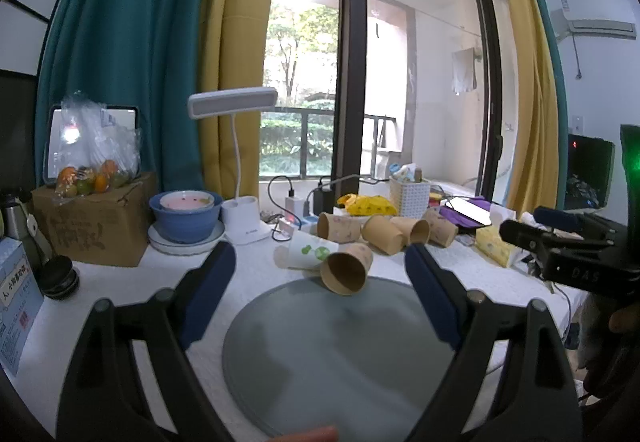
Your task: Flip cup upright
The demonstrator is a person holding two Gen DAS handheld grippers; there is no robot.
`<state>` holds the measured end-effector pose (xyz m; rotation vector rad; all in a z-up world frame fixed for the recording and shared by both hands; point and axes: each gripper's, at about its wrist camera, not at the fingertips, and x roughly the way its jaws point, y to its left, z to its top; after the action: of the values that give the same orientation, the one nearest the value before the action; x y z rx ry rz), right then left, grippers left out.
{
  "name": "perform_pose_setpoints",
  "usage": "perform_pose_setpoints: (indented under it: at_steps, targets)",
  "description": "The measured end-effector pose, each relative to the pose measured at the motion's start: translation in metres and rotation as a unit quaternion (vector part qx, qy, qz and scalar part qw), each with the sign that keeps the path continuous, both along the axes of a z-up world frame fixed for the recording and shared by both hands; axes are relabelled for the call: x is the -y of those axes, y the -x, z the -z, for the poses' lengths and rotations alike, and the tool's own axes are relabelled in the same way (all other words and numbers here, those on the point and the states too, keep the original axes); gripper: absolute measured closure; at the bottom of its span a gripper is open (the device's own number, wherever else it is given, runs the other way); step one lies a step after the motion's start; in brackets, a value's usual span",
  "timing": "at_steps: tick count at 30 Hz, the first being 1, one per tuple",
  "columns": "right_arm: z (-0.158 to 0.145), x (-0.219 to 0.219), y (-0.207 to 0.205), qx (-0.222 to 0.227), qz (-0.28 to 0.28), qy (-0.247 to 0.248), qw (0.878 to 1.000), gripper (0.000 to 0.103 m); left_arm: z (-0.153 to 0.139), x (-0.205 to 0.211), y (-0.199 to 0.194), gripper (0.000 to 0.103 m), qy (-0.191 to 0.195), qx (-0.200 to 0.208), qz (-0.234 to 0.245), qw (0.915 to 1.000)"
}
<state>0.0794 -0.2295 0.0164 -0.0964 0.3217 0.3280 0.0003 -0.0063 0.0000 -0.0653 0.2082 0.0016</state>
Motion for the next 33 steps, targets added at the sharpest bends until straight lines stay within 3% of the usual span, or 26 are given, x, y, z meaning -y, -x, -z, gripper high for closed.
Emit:
perform_pose_setpoints:
  at_steps: [33]
  targets:
    - [-0.0027, -0.0026, 0.0002, 0.002, -0.001, 0.000, 1.000, 0.023, -0.0004, -0.0034, 0.0002, 0.015, 0.003, -0.001, 0.000, 1.0000]
